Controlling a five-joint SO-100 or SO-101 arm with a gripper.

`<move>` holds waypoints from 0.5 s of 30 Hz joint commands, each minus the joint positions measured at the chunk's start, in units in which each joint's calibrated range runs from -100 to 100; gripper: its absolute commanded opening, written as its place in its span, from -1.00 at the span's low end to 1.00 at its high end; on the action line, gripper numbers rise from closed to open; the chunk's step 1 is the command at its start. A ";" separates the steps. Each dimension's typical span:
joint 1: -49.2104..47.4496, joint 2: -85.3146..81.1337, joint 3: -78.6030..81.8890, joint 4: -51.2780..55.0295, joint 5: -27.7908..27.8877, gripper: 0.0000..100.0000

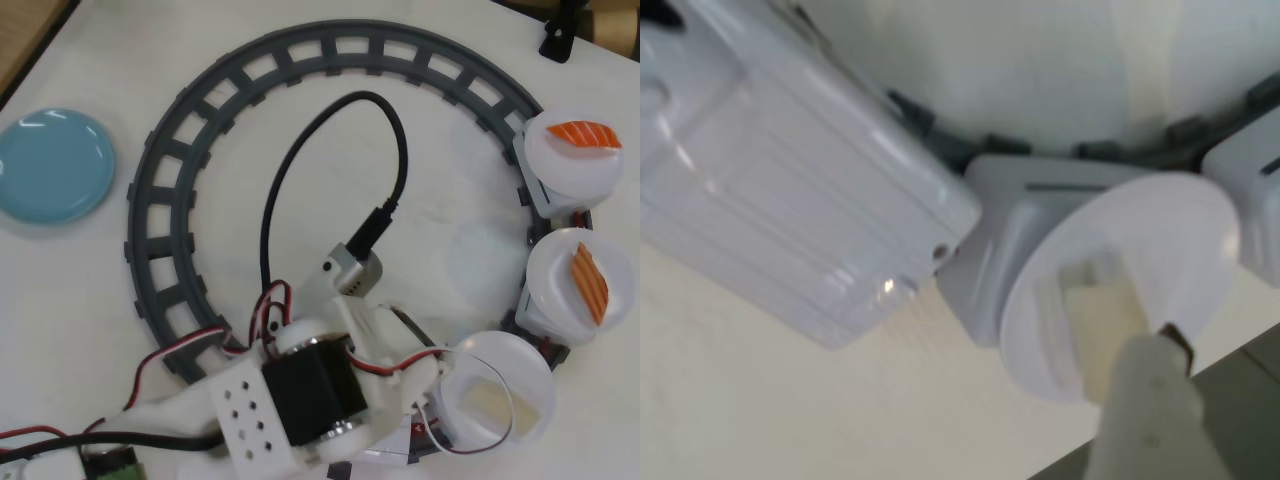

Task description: Pick up the sushi from the Shinkansen and put it on the blue dish

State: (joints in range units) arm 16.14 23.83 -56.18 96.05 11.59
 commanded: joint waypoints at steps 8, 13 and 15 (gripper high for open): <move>6.83 5.33 -10.01 0.30 9.02 -0.59; 8.15 7.32 -9.92 0.30 10.01 -0.58; 8.15 8.31 -10.01 0.30 10.01 -0.51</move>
State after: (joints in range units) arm 23.50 32.18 -63.22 96.05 21.26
